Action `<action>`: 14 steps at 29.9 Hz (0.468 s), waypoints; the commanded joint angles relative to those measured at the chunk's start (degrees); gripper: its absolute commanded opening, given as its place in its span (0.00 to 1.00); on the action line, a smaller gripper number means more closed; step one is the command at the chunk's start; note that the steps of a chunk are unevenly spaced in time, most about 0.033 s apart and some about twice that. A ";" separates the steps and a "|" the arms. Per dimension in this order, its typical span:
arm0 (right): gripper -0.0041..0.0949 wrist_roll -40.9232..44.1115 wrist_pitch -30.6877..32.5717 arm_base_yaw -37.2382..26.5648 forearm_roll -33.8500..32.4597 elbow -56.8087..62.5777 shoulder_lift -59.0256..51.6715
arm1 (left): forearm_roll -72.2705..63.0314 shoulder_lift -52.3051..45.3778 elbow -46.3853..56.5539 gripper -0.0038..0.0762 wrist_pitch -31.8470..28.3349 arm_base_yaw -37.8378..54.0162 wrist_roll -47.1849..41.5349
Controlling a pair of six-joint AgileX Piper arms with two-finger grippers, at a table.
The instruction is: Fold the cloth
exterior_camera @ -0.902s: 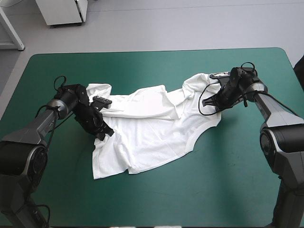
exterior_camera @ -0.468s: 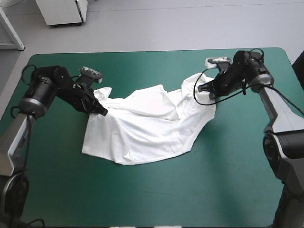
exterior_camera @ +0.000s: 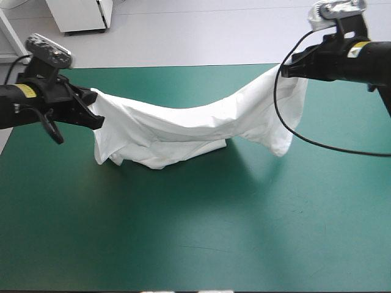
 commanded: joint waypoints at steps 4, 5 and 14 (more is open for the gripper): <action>0.03 -0.61 -12.02 -0.20 1.17 -3.75 -12.47 | -3.81 -5.53 -10.28 0.02 -3.78 -0.35 -0.94; 0.03 -1.05 -12.91 -0.20 1.17 -3.83 -13.55 | -4.04 -5.87 -11.79 0.02 -4.36 -0.35 -0.94; 0.03 -2.44 -20.47 -0.20 1.92 -4.78 -20.05 | -8.64 -6.55 -23.72 0.02 -9.18 -0.35 -1.33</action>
